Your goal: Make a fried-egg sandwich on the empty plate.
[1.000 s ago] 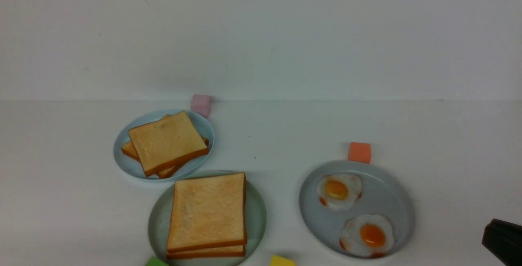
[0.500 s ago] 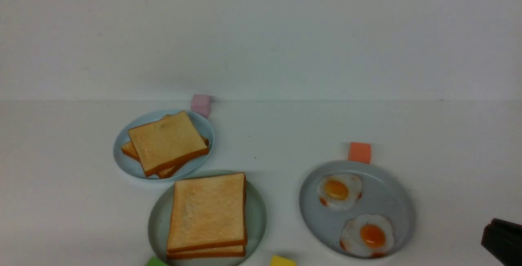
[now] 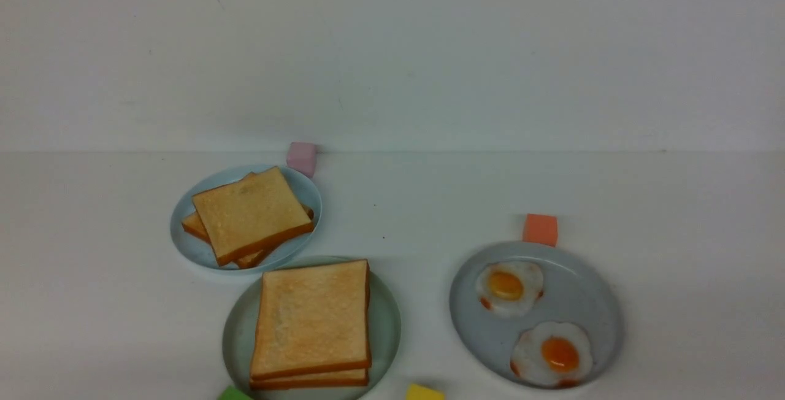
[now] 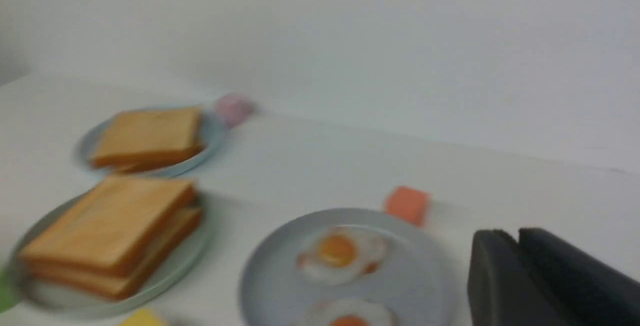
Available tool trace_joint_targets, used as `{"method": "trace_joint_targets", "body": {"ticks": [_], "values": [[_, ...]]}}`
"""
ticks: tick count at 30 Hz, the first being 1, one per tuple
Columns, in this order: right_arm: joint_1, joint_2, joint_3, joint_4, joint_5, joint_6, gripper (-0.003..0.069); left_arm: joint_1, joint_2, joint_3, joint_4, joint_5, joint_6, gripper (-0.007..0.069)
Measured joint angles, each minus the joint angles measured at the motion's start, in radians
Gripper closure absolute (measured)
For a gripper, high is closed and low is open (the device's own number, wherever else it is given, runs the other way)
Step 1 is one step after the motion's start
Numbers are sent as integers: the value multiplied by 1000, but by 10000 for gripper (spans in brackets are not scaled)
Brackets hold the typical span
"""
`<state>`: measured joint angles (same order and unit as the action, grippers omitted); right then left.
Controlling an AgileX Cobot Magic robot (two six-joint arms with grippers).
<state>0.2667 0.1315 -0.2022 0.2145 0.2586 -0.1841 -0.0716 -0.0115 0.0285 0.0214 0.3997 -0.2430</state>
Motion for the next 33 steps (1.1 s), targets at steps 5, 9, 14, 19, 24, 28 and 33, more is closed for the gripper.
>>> {"method": "trace_joint_targets", "body": {"ticks": [5, 9, 14, 19, 24, 28, 33], "values": [[-105, -111, 126, -64, 40, 132, 570, 0, 0, 0, 0, 0, 0, 588], [-123, -141, 220, -125, 82, 215, 566, 0, 0, 0, 0, 0, 0, 585], [-126, -141, 222, -135, 123, 235, 561, 0, 0, 0, 0, 0, 0, 585], [-126, -141, 221, -132, 127, 235, 557, 0, 0, 0, 0, 0, 0, 585], [-126, -141, 221, -132, 127, 235, 552, 0, 0, 0, 0, 0, 0, 580], [-126, -141, 220, -132, 128, 235, 547, 0, 0, 0, 0, 0, 0, 573], [-126, -141, 220, -132, 128, 235, 541, 0, 0, 0, 0, 0, 0, 568]]}}
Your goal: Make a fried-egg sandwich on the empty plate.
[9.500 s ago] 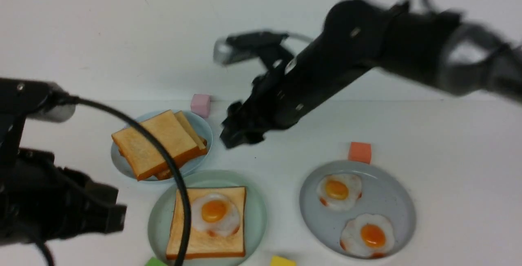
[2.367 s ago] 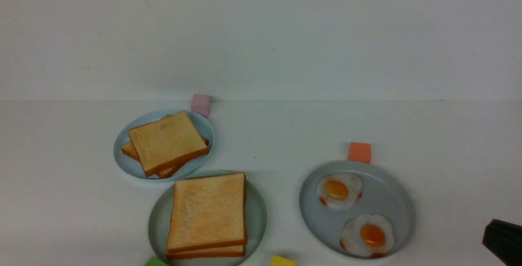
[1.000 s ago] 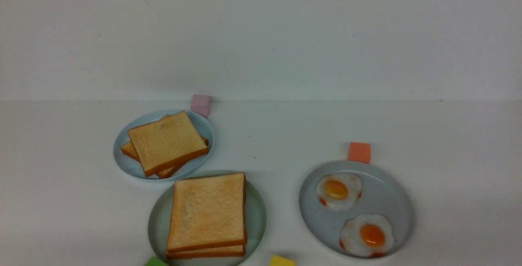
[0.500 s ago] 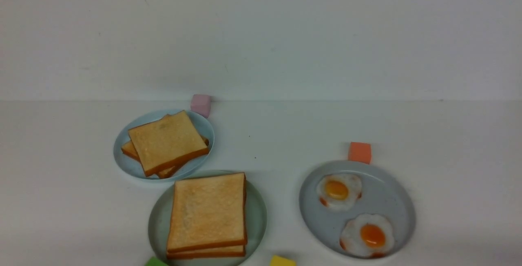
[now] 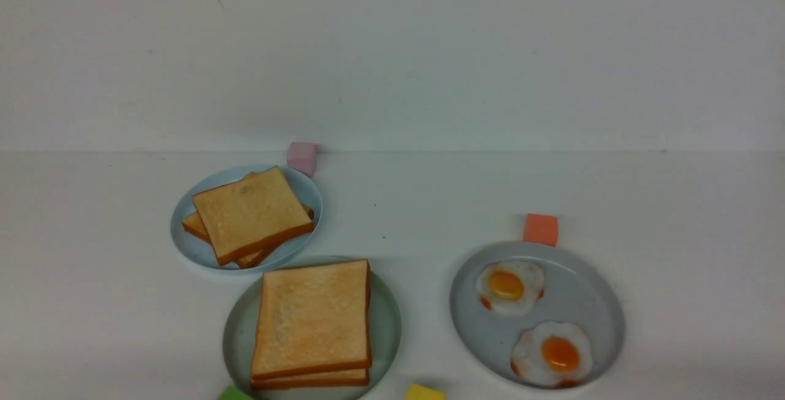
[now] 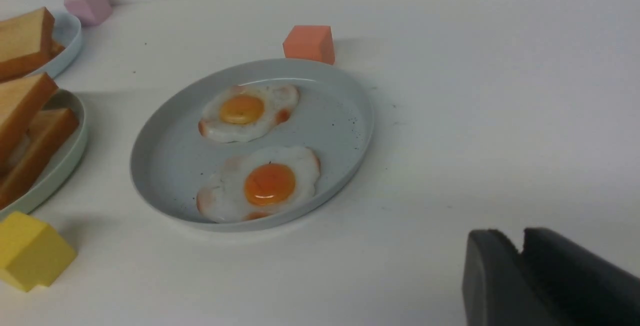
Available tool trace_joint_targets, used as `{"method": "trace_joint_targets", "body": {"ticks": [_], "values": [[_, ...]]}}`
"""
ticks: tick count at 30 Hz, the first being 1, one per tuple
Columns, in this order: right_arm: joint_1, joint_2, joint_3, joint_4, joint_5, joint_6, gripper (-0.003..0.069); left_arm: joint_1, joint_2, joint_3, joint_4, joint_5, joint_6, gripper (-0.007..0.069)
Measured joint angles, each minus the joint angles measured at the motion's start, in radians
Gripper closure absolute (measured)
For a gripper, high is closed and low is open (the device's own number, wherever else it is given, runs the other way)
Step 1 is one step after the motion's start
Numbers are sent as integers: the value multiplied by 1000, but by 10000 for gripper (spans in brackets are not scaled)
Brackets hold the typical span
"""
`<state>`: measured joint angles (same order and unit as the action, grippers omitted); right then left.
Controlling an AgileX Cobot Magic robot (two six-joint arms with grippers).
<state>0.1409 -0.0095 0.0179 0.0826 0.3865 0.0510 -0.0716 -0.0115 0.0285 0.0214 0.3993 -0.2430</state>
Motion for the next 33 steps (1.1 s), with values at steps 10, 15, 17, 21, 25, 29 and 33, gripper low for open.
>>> {"method": "trace_joint_targets", "body": {"ticks": [10, 15, 17, 21, 25, 29, 33], "values": [[0, 0, 0, 0, 2, 0, 531, 0, 0, 0, 0, 0, 0, 564], [0, 0, -1, 0, 3, 0, 525, 0, 0, 0, 0, 0, 0, 557], [0, 0, 0, 0, 3, 0, 524, 0, 0, 0, 0, 0, 0, 554], [0, 0, 0, 0, 3, 0, 517, 0, 0, 0, 0, 0, 0, 550], [0, 0, 0, 0, 3, 0, 512, 0, 0, 0, 0, 0, 0, 543], [0, 0, 0, 0, 3, 0, 505, 0, 0, 0, 0, 0, 0, 536], [0, 0, 0, 0, 3, 0, 503, 0, 0, 0, 0, 0, 0, 532]]}}
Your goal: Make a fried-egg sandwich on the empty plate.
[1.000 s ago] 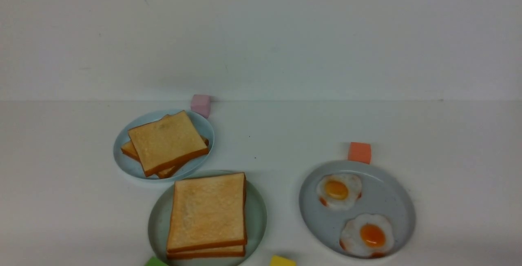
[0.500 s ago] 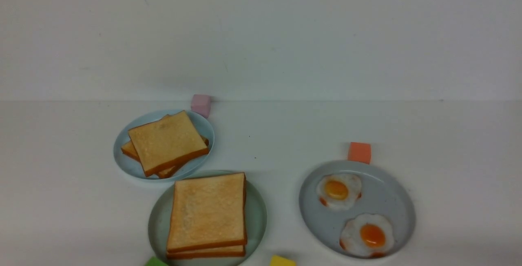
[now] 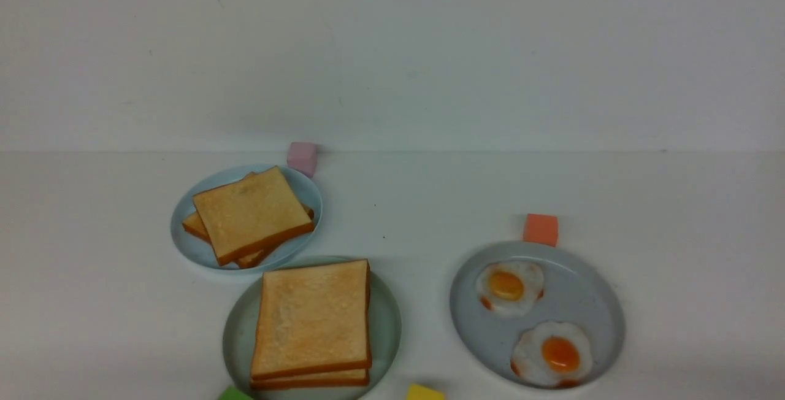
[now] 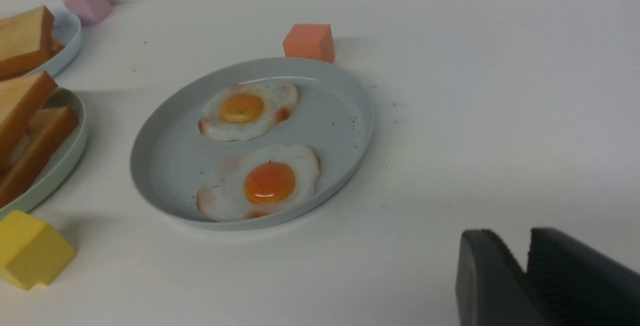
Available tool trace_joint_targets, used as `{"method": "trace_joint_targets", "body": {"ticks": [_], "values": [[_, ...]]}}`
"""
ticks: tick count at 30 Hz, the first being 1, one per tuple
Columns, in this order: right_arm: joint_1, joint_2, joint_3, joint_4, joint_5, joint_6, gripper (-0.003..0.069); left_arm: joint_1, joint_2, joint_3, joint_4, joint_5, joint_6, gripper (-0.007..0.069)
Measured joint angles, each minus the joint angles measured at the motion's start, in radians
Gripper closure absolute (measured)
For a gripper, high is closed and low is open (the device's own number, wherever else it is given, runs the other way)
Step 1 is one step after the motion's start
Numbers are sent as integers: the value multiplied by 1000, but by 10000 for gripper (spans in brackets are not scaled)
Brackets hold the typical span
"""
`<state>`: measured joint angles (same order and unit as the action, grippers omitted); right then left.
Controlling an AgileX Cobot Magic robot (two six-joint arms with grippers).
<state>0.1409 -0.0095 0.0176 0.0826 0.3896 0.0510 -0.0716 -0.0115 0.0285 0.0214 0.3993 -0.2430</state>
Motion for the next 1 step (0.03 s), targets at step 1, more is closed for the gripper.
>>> {"method": "trace_joint_targets", "body": {"ticks": [1], "values": [[0, 0, 0, 0, 0, 0, 503, 0, 0, 0, 0, 0, 0, 531]]}}
